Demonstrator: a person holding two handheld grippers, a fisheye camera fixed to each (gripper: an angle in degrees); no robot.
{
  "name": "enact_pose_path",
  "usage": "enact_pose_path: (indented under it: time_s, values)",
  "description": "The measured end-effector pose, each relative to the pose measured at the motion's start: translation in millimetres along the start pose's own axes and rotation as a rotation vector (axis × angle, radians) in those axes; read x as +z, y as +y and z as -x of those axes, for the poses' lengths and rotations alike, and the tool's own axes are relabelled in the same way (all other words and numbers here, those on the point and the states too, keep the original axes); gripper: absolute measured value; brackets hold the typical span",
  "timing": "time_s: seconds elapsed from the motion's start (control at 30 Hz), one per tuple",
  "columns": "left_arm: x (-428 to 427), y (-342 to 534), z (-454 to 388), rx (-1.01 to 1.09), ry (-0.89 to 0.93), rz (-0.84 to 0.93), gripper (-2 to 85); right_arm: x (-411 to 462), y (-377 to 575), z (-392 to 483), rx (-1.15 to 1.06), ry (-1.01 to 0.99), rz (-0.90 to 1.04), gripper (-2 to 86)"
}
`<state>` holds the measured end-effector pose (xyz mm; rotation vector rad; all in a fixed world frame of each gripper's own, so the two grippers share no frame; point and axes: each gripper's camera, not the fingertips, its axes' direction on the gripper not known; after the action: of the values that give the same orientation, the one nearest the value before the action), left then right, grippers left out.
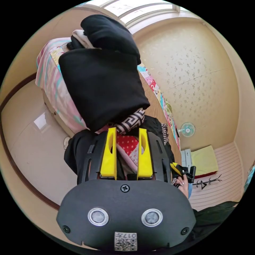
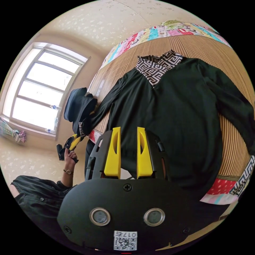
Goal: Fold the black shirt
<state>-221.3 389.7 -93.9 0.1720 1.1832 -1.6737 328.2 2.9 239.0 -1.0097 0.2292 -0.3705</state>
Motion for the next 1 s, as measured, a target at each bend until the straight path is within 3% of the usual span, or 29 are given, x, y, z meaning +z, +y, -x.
enact_pose_path:
  time_s: [0.27,0.4,0.53,0.67,0.83,1.0]
  values:
    - [15,-4,-2,0.009,-0.006,0.024,13.6,20,4,39,-0.045,-0.042,0.028,8.9]
    - [7,4,-33,0.027,0.08,-0.035,1.5,17,18,62,-0.121,-0.067,0.024,8.8]
    - [-26,8,-97,0.139,0.021,-0.135,-0.4,17,30,95,-0.218,0.002,0.014,9.8]
    - [-57,9,-188,0.361,0.089,-0.205,-0.8,24,50,156,-0.381,0.017,-0.027,9.4]
    - [-52,20,-268,0.525,0.079,-0.14,-0.9,33,76,264,-0.666,-0.178,-0.12,8.4]
    - [-35,35,-278,0.494,0.158,-0.09,-0.9,53,97,388,-0.953,0.03,-0.214,8.9]
